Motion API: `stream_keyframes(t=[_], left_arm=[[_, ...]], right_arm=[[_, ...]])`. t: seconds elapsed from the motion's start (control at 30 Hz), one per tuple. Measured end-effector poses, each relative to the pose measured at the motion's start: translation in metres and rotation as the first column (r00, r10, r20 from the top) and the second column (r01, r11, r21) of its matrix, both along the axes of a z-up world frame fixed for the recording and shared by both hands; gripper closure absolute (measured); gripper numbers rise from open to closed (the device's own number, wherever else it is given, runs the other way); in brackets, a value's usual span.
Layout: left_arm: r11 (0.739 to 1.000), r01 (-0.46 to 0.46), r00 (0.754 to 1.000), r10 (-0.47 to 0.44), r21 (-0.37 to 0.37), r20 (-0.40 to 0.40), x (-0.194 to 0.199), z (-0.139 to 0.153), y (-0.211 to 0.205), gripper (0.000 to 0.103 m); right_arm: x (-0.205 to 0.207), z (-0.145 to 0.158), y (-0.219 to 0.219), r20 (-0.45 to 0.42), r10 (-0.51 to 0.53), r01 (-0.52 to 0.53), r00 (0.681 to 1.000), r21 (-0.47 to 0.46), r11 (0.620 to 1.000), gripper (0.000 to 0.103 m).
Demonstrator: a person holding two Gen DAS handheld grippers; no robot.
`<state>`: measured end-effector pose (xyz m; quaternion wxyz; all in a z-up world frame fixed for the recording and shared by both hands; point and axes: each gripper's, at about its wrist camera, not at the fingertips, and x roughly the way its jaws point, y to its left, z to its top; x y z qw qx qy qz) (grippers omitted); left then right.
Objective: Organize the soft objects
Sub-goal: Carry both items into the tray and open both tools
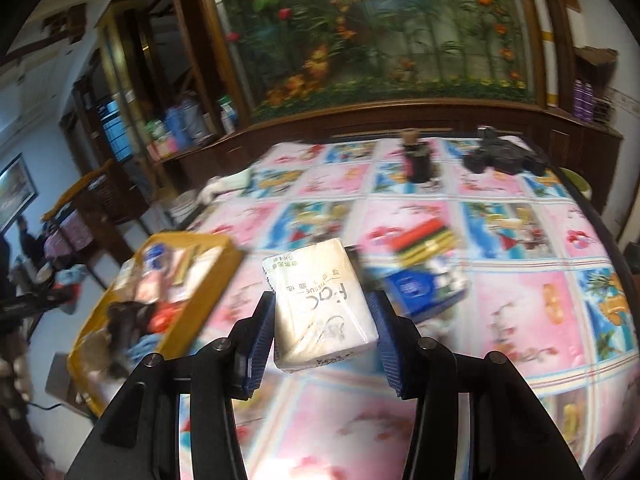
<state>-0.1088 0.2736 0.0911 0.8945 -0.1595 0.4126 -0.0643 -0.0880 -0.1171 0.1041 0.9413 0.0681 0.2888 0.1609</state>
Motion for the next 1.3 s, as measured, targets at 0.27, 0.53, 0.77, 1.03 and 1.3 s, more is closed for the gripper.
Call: stream_keyframes(t=[0.27,0.53,0.77,1.03,1.3], left_arm=[[0.998,-0.059,0.997,0.060,0.032,-0.043,0.025,-0.023,0.026,0.068],[0.991,-0.092,0.992,0.100,0.099,-0.076,0.058,-0.043,0.036,0.052],[0.991,-0.101,0.994,0.097,0.091,0.049,0.019,-0.016,0.035,0.051],[0.953,-0.226,0.965,0.190,0.203,0.183,-0.019,0.006,0.028,0.035],[0.923,-0.267,0.953,0.210,0.277,0.219,-0.033,0.013,0.014,0.035]], right_arm=[[-0.035,0.009,0.110,-0.034,0.237,-0.239,0.971,-0.091,0.967,0.056],[-0.034,0.001,0.198,-0.122,0.365,-0.380,0.923,-0.143,0.914,0.056],[-0.024,-0.022,0.255,-0.272,0.488,-0.523,0.830,-0.076,0.849,0.056],[0.012,-0.049,0.283,-0.320,0.386,-0.456,0.865,-0.183,0.871,0.056],[-0.018,-0.033,0.275,-0.230,0.409,-0.452,0.883,-0.186,0.872,0.027]])
